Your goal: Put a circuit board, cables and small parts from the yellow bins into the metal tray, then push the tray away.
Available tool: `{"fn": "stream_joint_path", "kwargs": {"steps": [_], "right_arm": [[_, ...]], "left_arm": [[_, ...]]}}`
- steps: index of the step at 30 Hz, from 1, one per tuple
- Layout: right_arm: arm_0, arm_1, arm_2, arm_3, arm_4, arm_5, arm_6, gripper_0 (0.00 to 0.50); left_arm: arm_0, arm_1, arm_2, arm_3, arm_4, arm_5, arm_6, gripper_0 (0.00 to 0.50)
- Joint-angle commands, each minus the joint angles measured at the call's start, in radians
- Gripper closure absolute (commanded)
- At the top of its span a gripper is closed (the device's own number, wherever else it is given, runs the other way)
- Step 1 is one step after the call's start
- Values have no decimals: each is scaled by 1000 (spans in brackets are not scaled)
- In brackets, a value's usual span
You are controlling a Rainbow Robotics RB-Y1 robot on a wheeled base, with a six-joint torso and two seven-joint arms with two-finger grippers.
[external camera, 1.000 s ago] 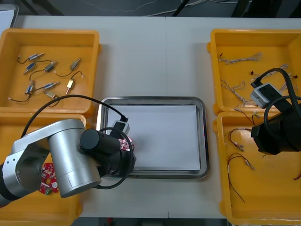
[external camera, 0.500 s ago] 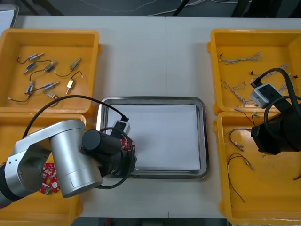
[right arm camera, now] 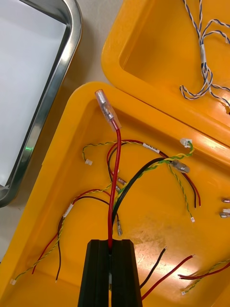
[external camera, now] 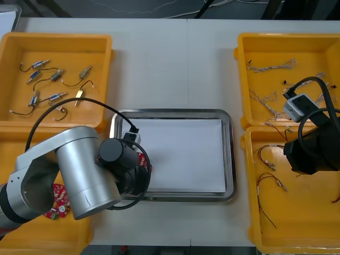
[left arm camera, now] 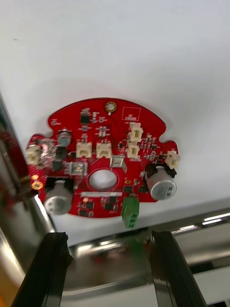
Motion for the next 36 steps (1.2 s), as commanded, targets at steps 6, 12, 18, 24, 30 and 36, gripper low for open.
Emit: {"fn": "stream_joint_path", "kwargs": {"steps": [6,12,18,24,30,36], "right_arm": [[-21,-34,8,-10,-2,3,30,500],[-21,-34,8,-10,-2,3,30,500],[-30,-66,46,13,-18,3,38,500],[-61,-84,117,13,-19,3,50,500],[-132,-84,221,11,-4,3,64,500],[-227,-64,379,13,76,3,79,500]], "left_arm": [[-26,-67,266,-154,148,202,32,0],[-25,-59,390,-191,200,239,17,0],[-11,-24,462,-185,202,249,-23,0],[54,19,568,-173,219,242,-174,0],[158,81,698,-173,329,153,-290,0],[242,130,835,-162,421,121,-424,0]]}}
